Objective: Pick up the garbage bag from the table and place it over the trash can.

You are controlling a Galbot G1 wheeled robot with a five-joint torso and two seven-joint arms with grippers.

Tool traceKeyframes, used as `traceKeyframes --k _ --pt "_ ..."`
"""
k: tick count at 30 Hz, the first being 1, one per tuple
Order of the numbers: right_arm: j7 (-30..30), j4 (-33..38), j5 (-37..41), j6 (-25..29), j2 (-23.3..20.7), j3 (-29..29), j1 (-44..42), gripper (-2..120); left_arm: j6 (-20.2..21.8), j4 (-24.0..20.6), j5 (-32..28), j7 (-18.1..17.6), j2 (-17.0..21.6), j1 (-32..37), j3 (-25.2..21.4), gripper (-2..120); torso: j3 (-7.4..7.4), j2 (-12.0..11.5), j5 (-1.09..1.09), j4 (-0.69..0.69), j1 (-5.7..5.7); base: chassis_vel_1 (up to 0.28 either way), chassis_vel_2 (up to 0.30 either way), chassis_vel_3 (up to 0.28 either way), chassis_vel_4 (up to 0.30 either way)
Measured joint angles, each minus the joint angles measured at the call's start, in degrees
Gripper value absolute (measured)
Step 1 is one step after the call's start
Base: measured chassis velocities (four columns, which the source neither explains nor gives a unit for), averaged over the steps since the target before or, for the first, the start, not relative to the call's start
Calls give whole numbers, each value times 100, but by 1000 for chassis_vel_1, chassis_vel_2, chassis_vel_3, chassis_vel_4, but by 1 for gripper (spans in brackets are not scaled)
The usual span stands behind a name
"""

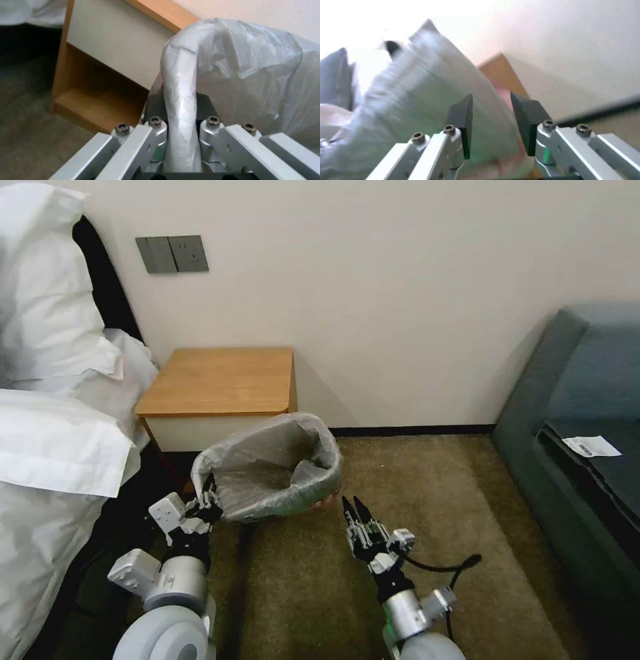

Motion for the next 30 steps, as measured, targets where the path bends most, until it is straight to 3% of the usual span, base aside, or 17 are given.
traceKeyframes --k 1,4,9,18,30 --pt "0 0 0 0 0 0 0 30 0 0 0 0 0 0 0 8 0 0 0 0 0 0 0 0 0" --pt "-207 313 -1047 735 -90 332 73 30 -167 212 511 156 -1 -47 44 8 0 0 -20 5 0 0 0 0 0" --pt "-257 629 -1742 922 -495 441 314 30 -351 399 1111 315 22 -77 89 8 0 0 -30 7 0 0 0 0 0" --pt "-196 981 -2458 37 -1905 30 1090 30 -523 698 2135 622 259 -3 132 8 0 0 -34 9 0 0 0 0 0" --pt "-407 704 -2586 -779 -3349 -749 2293 30 -599 798 2617 877 260 73 205 8 0 0 -35 8 0 0 0 0 0"
